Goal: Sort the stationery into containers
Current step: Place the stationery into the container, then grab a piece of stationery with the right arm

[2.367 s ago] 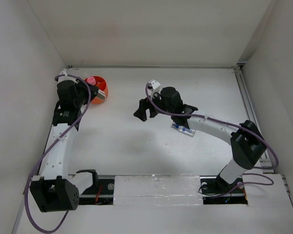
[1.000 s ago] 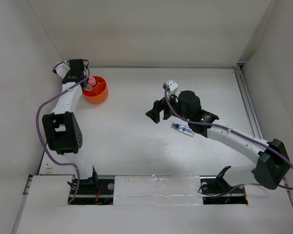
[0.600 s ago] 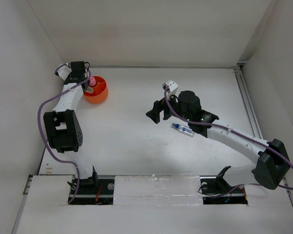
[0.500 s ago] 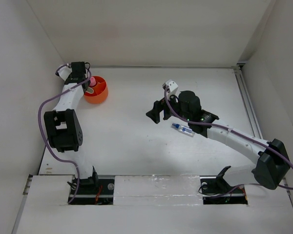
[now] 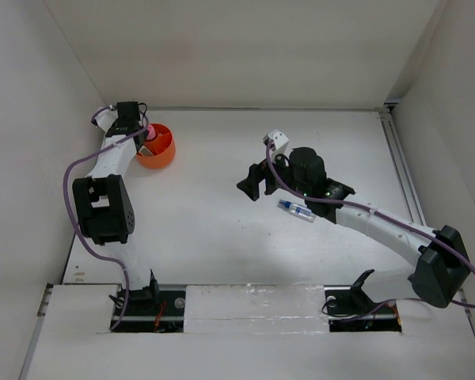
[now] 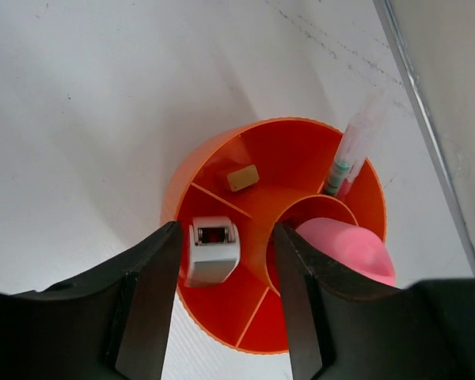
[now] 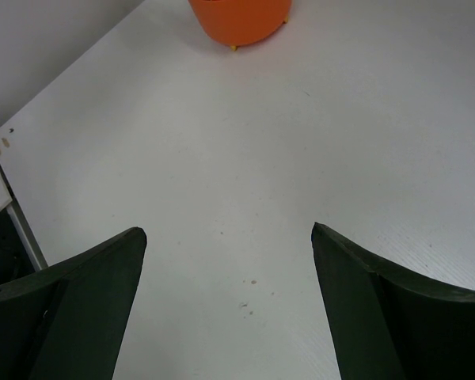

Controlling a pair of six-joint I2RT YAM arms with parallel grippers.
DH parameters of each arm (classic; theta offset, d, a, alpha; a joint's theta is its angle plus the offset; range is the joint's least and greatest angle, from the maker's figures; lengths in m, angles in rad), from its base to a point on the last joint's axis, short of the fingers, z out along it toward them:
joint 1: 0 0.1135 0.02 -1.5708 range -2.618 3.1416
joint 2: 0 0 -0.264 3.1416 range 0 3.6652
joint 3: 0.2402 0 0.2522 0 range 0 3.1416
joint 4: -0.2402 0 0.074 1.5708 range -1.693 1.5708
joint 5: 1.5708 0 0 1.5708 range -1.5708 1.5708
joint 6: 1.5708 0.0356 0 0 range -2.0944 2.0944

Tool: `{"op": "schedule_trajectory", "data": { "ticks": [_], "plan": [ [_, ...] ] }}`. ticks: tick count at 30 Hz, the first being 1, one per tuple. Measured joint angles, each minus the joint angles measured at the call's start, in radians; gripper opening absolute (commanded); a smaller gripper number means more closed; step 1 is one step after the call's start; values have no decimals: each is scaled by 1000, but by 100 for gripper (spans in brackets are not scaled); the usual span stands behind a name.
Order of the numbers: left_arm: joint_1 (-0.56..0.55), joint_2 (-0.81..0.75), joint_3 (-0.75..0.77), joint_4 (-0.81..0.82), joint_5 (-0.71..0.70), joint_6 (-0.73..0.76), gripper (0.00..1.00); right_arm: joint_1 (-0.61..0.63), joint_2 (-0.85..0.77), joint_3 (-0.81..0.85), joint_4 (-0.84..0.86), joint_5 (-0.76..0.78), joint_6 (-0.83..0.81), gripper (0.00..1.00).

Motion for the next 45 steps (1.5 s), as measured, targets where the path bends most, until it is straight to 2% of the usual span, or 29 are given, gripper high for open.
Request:
{"op": "schedule_trajectory", "data": {
  "ticks": [3,7,11,14,15,21,28,36,45],
  "plan": [
    [0,-1,0,6,1,-1,60,-2,0,0,-1,0,-2,91],
    [0,-13,-5,9,1,-3,63,-6,0,0,-5,0,-6,91],
    [0,-85,-53,9,2,-3,73,-9,0,0,-8,2,-7,91],
    [0,-178,-76,3,3,-5,98,-29,0,0,-31,5,-7,91],
    [0,-215,-81,2,1,-8,100,-42,0,0,-45,8,-7,91],
    [-26,-431,-119,-15,6,-6,100,-95,13,6,-200,99,-57,91],
    [-35,-624,-293,13,174,11,100,-170,71,23,-375,167,-105,91],
    [-36,-696,-358,15,381,92,100,-203,187,69,-509,191,-108,88],
    [-35,-736,-386,40,579,137,100,-234,220,0,-551,231,-62,88]
  ]
}}
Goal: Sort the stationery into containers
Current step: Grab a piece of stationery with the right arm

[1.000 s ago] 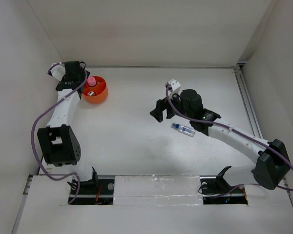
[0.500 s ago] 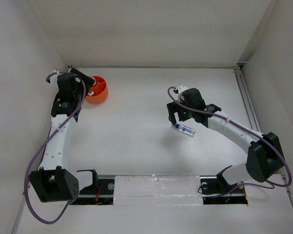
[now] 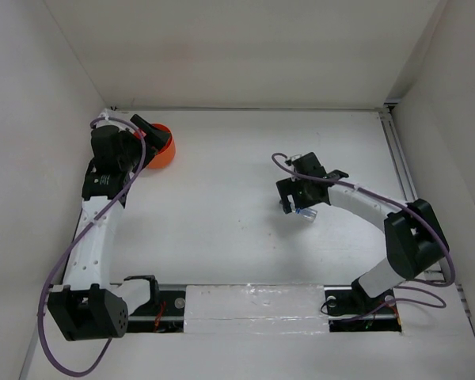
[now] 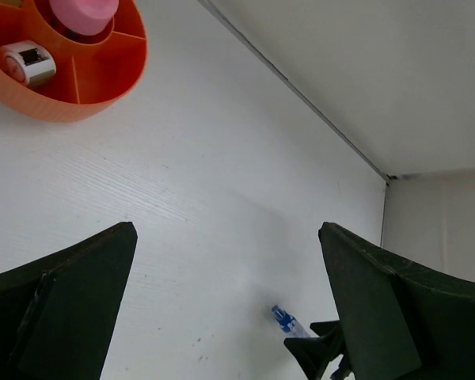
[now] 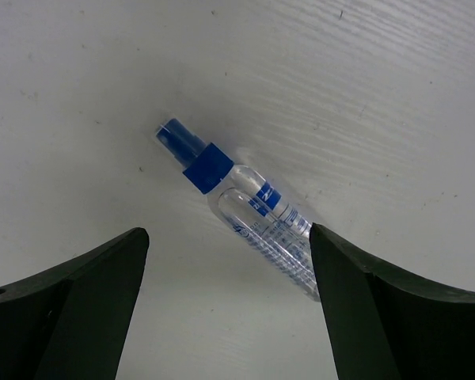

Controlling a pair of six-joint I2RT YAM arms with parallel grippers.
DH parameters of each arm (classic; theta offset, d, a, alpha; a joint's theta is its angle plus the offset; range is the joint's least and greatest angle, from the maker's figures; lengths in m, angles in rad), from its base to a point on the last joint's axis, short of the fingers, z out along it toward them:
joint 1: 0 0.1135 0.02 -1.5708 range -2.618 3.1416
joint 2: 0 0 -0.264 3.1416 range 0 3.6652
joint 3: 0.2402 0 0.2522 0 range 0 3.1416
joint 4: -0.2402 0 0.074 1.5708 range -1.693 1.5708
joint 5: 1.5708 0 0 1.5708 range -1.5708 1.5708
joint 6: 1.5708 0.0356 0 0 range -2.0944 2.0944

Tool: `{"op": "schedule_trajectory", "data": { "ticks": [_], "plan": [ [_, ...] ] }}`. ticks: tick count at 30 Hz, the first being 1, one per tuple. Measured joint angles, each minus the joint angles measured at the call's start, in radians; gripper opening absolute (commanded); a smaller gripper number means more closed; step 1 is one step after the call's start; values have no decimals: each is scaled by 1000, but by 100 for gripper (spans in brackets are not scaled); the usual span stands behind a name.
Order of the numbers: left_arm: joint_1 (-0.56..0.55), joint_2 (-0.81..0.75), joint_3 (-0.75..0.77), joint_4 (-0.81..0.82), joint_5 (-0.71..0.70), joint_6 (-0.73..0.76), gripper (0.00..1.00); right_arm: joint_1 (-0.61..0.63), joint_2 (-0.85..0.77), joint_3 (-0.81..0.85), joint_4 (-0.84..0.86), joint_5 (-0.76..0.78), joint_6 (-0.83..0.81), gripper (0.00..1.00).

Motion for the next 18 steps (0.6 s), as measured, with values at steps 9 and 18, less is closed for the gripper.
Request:
{"op": "schedule_trajectory", "data": {
  "ticks": [9,18],
  "plan": [
    [-8,19,-9,26,80,11,100,-26,71,-19,-8,0,55,85],
    [-4,19,-9,26,96,18,100,-25,122,-4,-45,63,122,69]
  ]
}}
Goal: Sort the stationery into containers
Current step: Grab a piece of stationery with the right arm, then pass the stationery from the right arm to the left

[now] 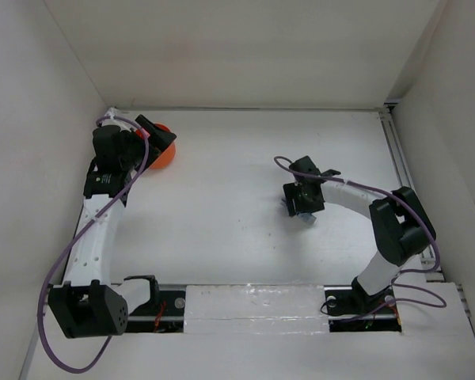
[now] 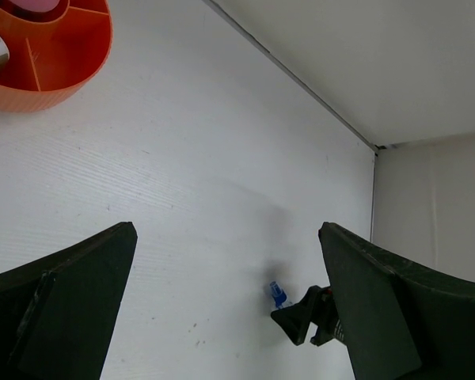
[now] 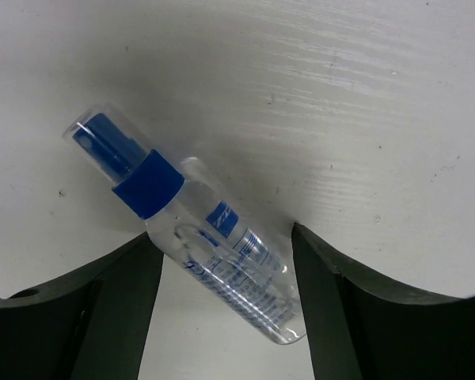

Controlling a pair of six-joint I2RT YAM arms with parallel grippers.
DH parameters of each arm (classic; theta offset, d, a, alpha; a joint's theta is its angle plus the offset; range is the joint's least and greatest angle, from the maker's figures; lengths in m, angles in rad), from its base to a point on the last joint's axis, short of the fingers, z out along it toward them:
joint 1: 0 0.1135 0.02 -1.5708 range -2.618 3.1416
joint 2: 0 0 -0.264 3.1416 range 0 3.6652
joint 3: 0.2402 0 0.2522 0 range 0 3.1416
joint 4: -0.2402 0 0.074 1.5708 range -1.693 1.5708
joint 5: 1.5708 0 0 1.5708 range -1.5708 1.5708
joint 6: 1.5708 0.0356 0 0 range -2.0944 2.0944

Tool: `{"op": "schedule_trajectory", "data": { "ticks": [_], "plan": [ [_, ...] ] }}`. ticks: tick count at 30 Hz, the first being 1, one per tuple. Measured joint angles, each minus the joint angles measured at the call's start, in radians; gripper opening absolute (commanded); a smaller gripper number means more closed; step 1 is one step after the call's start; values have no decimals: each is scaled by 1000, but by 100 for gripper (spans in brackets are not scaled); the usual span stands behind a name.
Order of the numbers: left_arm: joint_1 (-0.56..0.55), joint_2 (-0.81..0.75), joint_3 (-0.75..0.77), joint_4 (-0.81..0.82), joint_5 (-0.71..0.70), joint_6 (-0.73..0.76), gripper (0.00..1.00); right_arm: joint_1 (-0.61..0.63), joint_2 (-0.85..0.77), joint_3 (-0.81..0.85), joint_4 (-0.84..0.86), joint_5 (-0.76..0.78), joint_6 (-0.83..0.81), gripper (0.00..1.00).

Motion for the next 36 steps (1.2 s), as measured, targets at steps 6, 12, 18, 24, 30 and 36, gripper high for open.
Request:
{"op": "schedule_trajectory", "data": {
  "ticks": [6,12,18,24,30,36],
  "plan": [
    [11,1,0,0,7,0,100,21,-3,4,-51,37,61,68],
    [24,6,0,12,29,0,100,53,-8,5,-109,58,106,69],
    [35,18,0,14,37,1,100,123,-8,6,-147,72,129,20],
    [37,20,0,15,41,0,100,143,-1,18,-165,83,138,0],
    [36,19,-40,85,108,1,100,170,-29,43,-118,64,122,0],
    [-8,62,-109,296,381,-29,100,196,-146,93,158,-186,82,0]
  ]
}}
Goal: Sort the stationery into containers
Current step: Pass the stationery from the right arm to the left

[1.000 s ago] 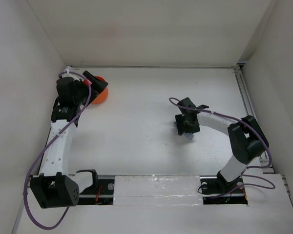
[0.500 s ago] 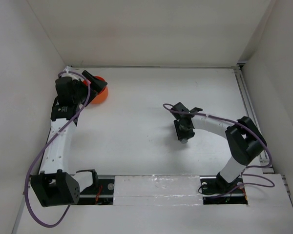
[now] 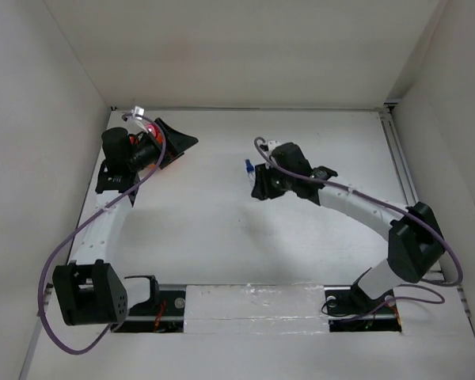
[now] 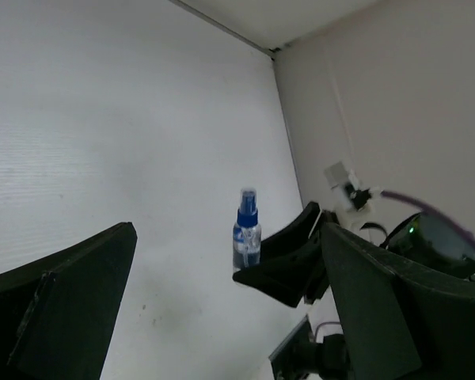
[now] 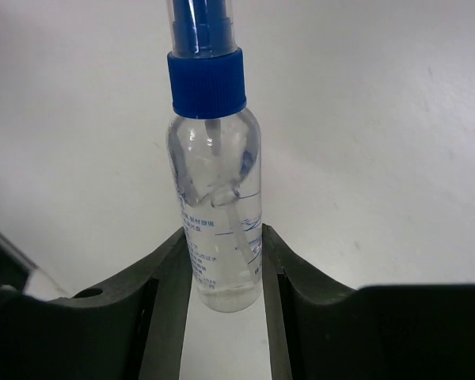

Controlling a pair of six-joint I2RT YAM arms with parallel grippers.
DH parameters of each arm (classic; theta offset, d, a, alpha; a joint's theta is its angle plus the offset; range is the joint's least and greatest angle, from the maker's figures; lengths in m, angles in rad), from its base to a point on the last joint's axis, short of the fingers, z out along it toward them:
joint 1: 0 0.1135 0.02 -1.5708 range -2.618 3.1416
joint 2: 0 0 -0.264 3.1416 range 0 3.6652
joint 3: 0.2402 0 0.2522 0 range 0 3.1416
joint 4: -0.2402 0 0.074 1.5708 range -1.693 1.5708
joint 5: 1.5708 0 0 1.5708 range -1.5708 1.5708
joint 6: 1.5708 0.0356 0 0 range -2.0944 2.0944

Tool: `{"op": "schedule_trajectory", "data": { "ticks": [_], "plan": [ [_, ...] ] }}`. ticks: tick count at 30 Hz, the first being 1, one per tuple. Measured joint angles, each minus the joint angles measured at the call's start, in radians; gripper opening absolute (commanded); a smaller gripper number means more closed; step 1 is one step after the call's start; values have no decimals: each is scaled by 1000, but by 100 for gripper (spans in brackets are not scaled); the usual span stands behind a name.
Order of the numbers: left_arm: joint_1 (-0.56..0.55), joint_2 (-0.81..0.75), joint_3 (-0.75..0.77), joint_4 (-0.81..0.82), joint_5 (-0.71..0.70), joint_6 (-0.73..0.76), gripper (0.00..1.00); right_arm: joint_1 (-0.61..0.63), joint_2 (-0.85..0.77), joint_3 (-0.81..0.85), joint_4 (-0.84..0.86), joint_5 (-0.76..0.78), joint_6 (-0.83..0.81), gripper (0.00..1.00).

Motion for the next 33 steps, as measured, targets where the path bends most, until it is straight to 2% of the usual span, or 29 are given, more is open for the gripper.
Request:
{"op": "schedule_trajectory", "data": {
  "ticks": [5,10,15,21,22,24,30,31,33],
  "plan": [
    [-1,33,-67,166,146,-70,100,4,85,195,175,-151,22,0],
    [-1,60,-95,311,246,-143,100,29,166,323,320,-254,80,0],
    [-1,68,-98,371,282,-172,100,79,237,437,356,-307,110,0],
    [-1,62,-99,411,292,-180,96,110,264,459,359,-354,129,0],
    [-1,61,-100,415,291,-181,94,113,264,459,359,-360,132,0],
    [-1,55,-103,420,290,-183,81,115,264,459,359,-368,134,0],
    [-1,17,-111,429,283,-176,61,126,264,459,359,-398,136,0],
    [-1,14,-111,430,283,-175,51,130,264,459,359,-401,136,0],
    [-1,12,-111,436,283,-174,46,137,264,459,359,-410,137,0]
  ]
}}
